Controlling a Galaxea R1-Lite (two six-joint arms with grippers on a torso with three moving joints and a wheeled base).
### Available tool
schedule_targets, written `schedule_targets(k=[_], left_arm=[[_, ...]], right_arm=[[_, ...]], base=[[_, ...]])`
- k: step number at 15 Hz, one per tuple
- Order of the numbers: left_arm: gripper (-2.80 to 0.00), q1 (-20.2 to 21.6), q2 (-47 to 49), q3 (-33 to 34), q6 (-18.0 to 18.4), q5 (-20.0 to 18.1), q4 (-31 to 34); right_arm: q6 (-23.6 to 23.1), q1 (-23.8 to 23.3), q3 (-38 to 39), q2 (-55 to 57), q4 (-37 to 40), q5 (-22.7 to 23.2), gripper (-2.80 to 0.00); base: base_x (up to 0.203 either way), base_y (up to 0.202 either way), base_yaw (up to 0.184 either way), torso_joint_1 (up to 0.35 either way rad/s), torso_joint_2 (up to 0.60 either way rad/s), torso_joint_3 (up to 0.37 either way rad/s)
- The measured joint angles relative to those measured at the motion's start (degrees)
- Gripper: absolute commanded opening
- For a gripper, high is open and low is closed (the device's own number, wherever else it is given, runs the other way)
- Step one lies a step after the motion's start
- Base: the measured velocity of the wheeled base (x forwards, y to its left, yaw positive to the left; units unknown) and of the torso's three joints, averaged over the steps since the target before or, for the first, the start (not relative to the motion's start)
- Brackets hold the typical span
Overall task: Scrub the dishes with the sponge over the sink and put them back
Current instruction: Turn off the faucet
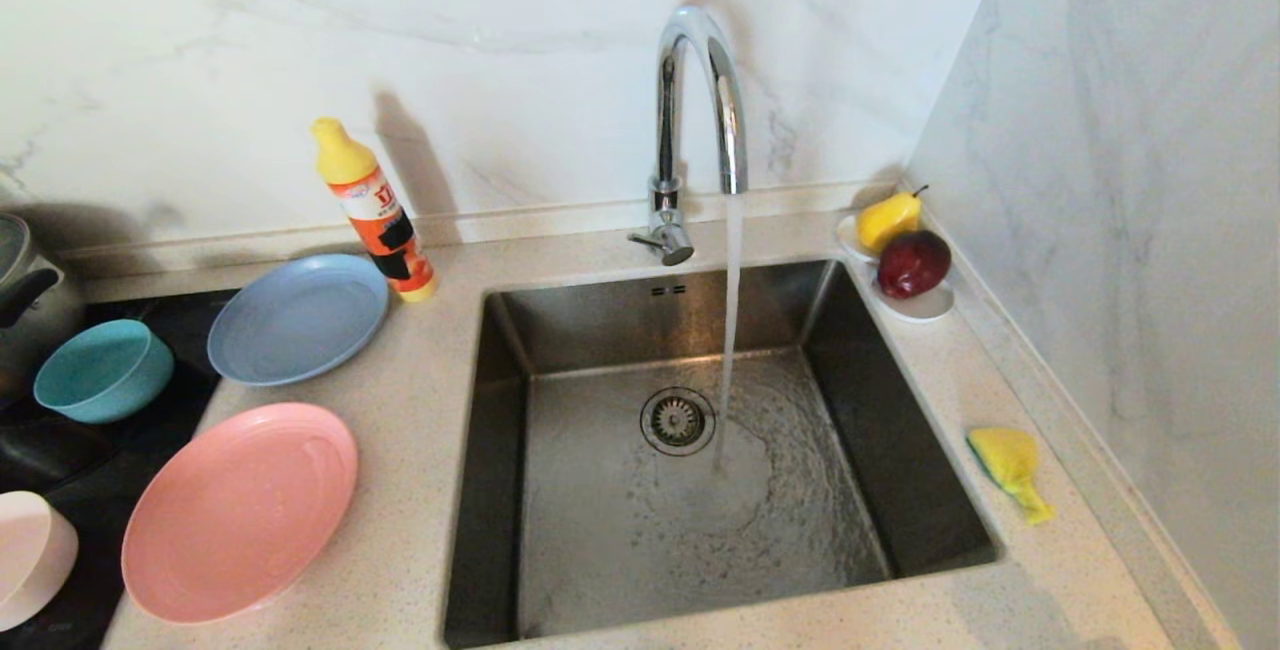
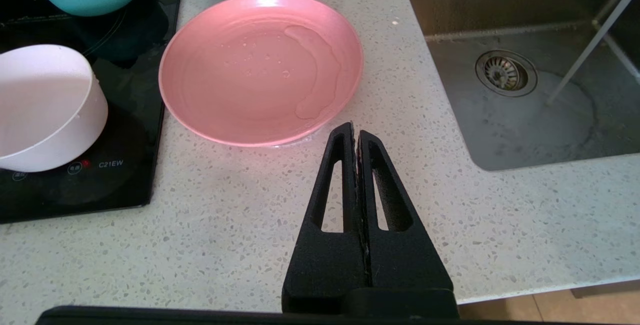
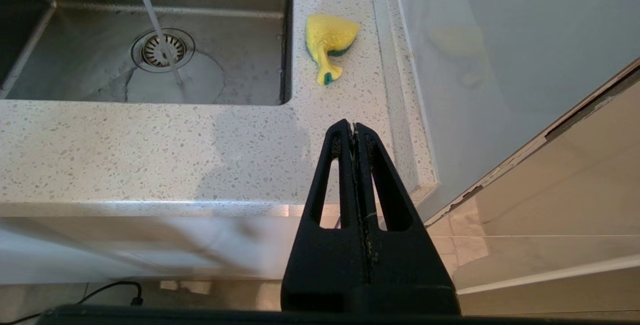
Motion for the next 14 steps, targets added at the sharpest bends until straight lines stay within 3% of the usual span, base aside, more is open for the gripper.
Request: schedule_targets(k=[14], left_arm=[[-2.8, -0.01, 0.0, -0.03, -0.05, 1.02, 0.45]], right_arm=[[-0.05, 0.0, 0.0, 0.0, 0.0, 0.0, -2.8]], base=[[0.0, 0.0, 0.0, 0.0, 0.0, 0.0]])
